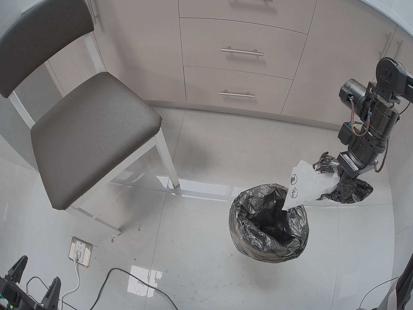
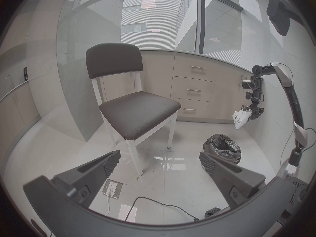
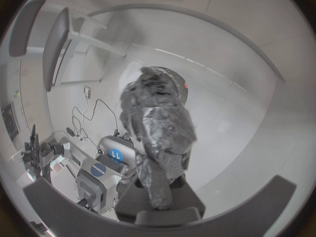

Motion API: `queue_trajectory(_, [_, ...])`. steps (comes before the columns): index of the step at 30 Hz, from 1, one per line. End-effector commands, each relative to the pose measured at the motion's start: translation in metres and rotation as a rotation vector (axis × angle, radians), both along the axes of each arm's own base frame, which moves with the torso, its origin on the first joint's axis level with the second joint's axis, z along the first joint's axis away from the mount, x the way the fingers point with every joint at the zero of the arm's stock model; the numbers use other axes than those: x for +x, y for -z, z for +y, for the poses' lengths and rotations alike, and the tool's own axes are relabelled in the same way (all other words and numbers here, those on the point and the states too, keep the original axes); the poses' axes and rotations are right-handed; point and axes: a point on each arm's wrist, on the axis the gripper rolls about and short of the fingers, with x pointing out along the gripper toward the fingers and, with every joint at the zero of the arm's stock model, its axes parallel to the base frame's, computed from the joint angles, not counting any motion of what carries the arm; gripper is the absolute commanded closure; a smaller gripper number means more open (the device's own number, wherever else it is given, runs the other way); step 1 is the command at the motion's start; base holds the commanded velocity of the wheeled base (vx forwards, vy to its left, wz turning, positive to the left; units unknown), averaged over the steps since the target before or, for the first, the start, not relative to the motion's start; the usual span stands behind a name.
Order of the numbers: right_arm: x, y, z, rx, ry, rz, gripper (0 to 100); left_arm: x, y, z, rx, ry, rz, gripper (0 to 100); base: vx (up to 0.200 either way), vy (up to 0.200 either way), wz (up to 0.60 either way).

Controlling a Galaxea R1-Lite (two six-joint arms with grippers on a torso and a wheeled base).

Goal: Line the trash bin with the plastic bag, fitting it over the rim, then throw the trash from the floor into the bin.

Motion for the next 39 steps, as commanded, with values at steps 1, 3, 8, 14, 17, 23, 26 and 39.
queue_trajectory(1, [0.000, 0.009, 0.026, -0.039, -0.065, 0.019, 100, 0.001, 0.005, 0.000, 0.002, 0.000, 0.017, 0, 0.000, 0.000, 0.00])
queue_trajectory(3, [0.005, 0.021, 0.039, -0.064, -0.083, 0.045, 100, 0.001, 0.005, 0.000, 0.002, 0.000, 0.017, 0, 0.000, 0.000, 0.00])
queue_trajectory(8, [0.021, 0.058, 0.061, -0.132, -0.106, 0.134, 100, 0.001, 0.005, 0.000, 0.002, 0.000, 0.017, 0, 0.000, 0.000, 0.00])
queue_trajectory(14, [0.037, 0.107, 0.079, -0.199, -0.134, 0.257, 100, 0.001, 0.005, 0.000, 0.002, 0.000, 0.017, 0, 0.000, 0.000, 0.00])
queue_trajectory(17, [0.042, 0.124, 0.083, -0.216, -0.138, 0.301, 100, 0.001, 0.005, 0.000, 0.003, 0.000, 0.017, 0, 0.000, 0.000, 0.00])
queue_trajectory(23, [0.053, 0.169, 0.088, -0.261, -0.112, 0.409, 100, 0.001, 0.005, 0.000, 0.005, 0.000, 0.017, 0, 0.000, 0.000, 0.00])
queue_trajectory(26, [0.056, 0.182, 0.088, -0.273, -0.096, 0.439, 100, 0.001, 0.005, 0.000, 0.005, 0.000, 0.017, 0, 0.000, 0.000, 0.00])
queue_trajectory(39, [0.086, 0.178, 0.093, -0.275, -0.002, 0.080, 100, 0.001, 0.005, 0.000, 0.005, 0.000, 0.017, 0, 0.000, 0.000, 0.00])
